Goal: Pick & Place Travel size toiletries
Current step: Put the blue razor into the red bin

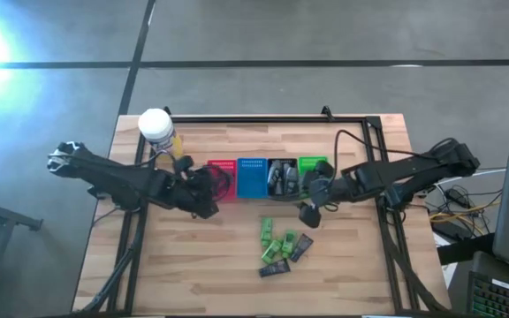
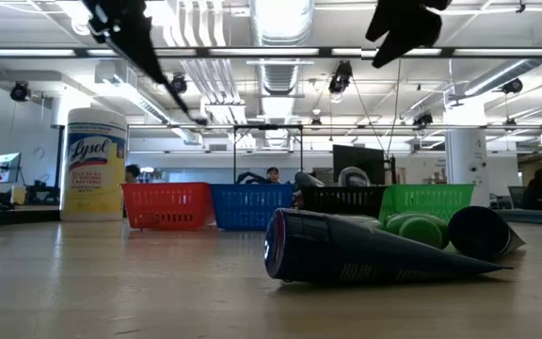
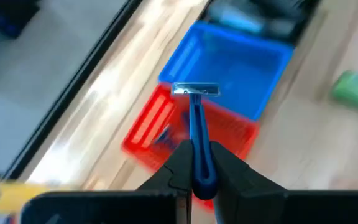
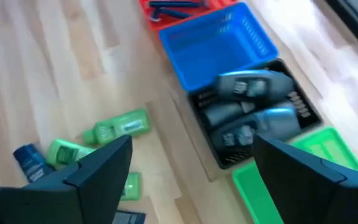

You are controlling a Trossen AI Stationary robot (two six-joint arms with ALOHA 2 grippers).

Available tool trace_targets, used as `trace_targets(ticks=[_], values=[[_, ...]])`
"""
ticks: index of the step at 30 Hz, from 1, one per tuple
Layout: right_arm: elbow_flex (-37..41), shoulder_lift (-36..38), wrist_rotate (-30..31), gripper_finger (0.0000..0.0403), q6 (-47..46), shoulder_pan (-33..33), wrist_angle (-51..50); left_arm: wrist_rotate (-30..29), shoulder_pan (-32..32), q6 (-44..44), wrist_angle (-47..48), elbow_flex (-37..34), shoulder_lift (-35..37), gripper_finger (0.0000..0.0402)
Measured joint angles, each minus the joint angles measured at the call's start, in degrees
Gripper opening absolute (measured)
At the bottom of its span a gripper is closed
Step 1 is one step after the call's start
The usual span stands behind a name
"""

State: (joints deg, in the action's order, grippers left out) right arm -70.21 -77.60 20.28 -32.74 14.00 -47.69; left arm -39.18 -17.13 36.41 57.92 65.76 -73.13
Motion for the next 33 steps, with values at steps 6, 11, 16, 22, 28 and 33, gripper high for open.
trace_targets(ticks=[6, 11, 16, 22, 28, 33], values=[[1.3, 0.6, 1.2, 0.0327, -3.4, -0.1, -1.1, -1.4, -0.5, 3.2, 5.6, -0.4, -0.3, 0.0030], [3.3, 0.0, 2.3, 0.0313, -5.9, -0.1, -1.1, -5.6, 1.4, 5.0, 5.4, -1.4, -3.7, 0.0030], [5.4, -0.2, 2.4, 0.0300, -10.8, 0.0, -1.0, -5.7, 2.5, 17.0, 3.5, -4.2, -7.9, 0.0030], [7.5, -0.1, 2.4, 0.0290, -14.2, 0.0, -0.9, -7.5, 2.3, 25.4, -2.0, -7.0, -10.7, 0.0030], [8.0, -0.1, 2.4, 0.0291, -14.9, 0.0, -0.8, -10.6, 2.8, 31.7, -6.7, -9.6, -11.4, 0.0030], [8.0, -0.1, 2.4, 0.0307, -14.9, 0.0, -0.8, -10.4, 2.9, 32.9, -13.3, -13.6, -11.6, 0.0041]])
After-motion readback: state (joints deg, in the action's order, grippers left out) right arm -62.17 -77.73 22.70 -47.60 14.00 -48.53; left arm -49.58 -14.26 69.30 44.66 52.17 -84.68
